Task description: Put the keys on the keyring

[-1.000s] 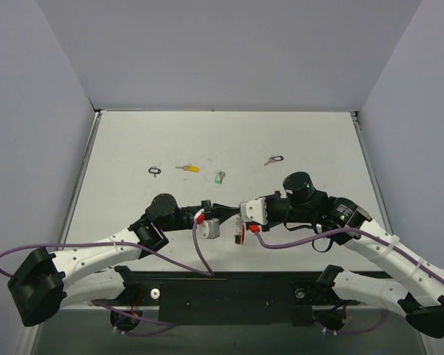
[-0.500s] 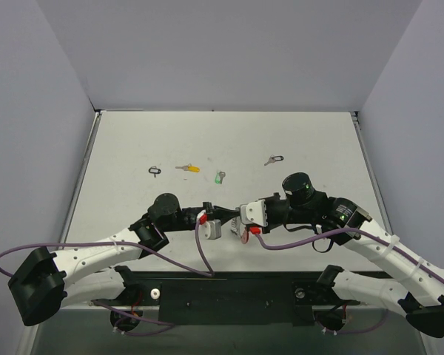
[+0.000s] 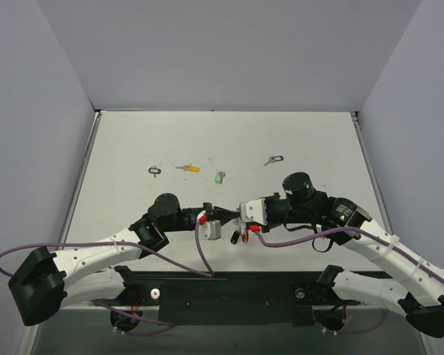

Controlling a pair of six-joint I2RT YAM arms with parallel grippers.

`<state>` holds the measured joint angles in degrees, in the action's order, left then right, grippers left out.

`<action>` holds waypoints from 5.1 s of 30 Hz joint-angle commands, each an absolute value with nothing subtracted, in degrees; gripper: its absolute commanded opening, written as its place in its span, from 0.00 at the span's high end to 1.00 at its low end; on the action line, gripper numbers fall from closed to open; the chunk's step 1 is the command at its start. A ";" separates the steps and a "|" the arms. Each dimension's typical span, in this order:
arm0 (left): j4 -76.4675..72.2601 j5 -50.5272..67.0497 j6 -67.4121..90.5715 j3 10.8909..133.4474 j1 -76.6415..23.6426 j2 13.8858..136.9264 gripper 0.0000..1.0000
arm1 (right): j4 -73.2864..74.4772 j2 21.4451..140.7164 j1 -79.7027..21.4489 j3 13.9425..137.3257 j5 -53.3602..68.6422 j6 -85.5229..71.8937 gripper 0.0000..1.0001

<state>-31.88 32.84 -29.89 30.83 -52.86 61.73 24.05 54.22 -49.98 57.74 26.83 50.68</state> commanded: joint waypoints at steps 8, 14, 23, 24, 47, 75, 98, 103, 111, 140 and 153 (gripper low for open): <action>-33.05 31.20 -31.90 32.87 -53.00 60.73 1.00 | 26.98 53.35 -48.52 58.80 28.39 51.59 1.00; -33.22 31.20 -31.90 32.78 -53.00 60.64 1.00 | 27.33 53.17 -48.16 58.62 28.39 52.03 1.00; -33.84 32.25 -31.47 32.61 -53.00 60.56 1.00 | 24.79 53.88 -48.25 57.92 27.60 51.06 1.00; -33.92 32.34 -31.38 32.61 -53.09 60.56 1.00 | 24.70 53.96 -48.25 57.92 27.51 51.06 1.00; -35.60 31.99 -30.06 32.26 -53.09 60.29 1.00 | 23.91 54.49 -48.34 57.04 27.42 50.89 1.00; -36.30 31.73 -29.36 32.08 -53.09 60.21 1.00 | 23.99 54.84 -48.34 57.30 27.33 51.15 1.00; -34.10 30.76 -31.03 32.61 -53.00 60.38 1.00 | 25.05 54.32 -48.25 57.74 26.28 51.94 1.00; -34.01 31.03 -31.03 32.61 -53.00 60.38 1.00 | 25.05 54.32 -48.16 57.66 26.28 52.12 1.00; -34.80 31.82 -30.50 32.43 -53.00 60.38 1.00 | 24.35 54.58 -48.34 57.48 26.54 51.77 1.00; -36.56 32.52 -29.00 32.08 -53.00 60.56 1.00 | 23.03 55.28 -49.13 57.04 27.42 50.89 1.00; -36.21 33.05 -28.92 32.34 -53.00 60.73 1.00 | 22.59 55.37 -49.39 57.30 28.12 50.71 1.00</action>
